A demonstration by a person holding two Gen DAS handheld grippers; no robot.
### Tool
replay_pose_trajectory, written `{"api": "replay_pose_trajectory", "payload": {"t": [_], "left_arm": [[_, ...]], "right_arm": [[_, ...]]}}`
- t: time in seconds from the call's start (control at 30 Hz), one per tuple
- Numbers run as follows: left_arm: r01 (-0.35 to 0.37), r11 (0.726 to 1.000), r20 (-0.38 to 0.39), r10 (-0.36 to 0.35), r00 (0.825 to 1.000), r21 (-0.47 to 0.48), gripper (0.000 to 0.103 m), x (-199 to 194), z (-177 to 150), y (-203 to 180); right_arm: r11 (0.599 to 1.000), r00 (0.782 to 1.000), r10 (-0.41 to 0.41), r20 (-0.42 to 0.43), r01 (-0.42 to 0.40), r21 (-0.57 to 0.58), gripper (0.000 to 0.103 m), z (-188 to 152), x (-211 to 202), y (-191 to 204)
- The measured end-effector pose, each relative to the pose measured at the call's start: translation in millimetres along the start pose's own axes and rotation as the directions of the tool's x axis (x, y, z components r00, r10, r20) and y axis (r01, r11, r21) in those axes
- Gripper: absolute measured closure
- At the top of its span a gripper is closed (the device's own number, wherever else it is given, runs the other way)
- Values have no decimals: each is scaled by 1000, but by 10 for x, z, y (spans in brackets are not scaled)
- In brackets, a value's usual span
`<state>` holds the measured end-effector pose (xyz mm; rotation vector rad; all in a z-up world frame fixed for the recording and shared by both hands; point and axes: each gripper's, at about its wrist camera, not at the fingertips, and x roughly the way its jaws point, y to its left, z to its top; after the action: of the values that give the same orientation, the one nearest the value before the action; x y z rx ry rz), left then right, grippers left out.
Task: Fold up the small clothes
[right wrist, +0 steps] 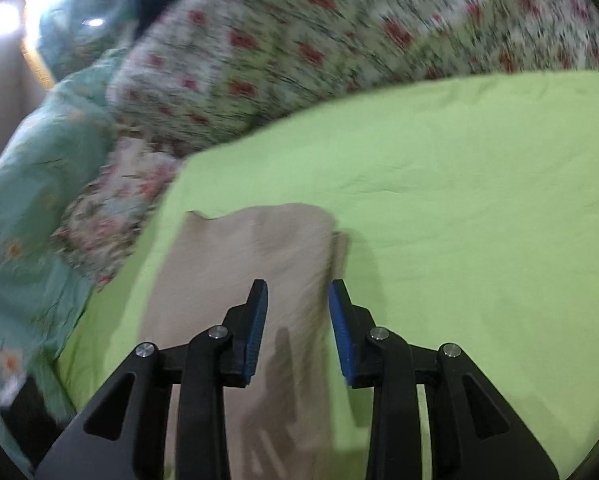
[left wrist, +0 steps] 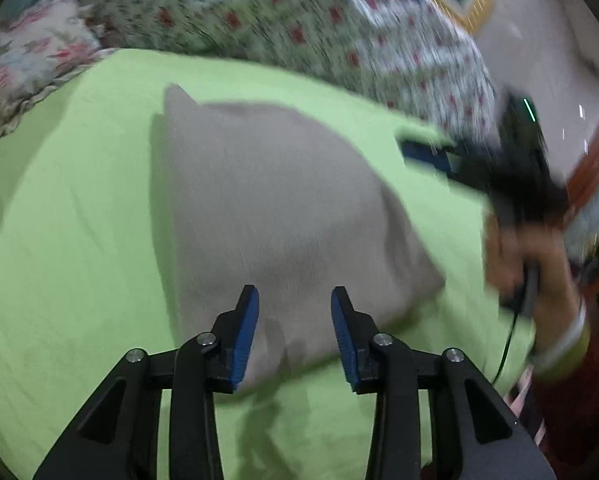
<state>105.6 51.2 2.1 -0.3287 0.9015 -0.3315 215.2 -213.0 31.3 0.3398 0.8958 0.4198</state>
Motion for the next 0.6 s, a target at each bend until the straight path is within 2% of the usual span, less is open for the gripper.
{"api": "replay_pose_trajectory", "payload": {"t": [0.07,0.13,0.2,0.23,0.3,0.4,0.5,0.6], "left_arm": [[3,999,14,-2,1000,-47,61,50,131,108],[-53,996,9,54,998,-66,61,137,215,198],[-100,991,-34,97,995,-92,61,312,288,323],[-122,988,-62,116,991,-99,57,391,297,365],[-118,987,-95,108,990,-109,52,467,295,443],[-152,984,-121,140,983,-96,40,517,263,472],[-121,981,-114,104,988,-149,42,432,204,529],[-187,979,-86,180,980,-79,44,306,184,361]], "right_arm": [[999,999,31,-24,-31,-34,70,-106,14,148],[997,997,34,-73,-40,-72,70,-201,124,246],[993,991,-48,-121,34,-114,70,-292,308,306],[989,984,-93,-150,73,-129,72,-326,417,300],[986,973,-131,-188,108,-129,73,-387,599,211],[984,974,-140,-178,117,-133,73,-375,589,221],[977,974,-162,-158,136,-163,73,-409,486,309],[981,982,-134,-135,112,-161,73,-507,250,373]]}}
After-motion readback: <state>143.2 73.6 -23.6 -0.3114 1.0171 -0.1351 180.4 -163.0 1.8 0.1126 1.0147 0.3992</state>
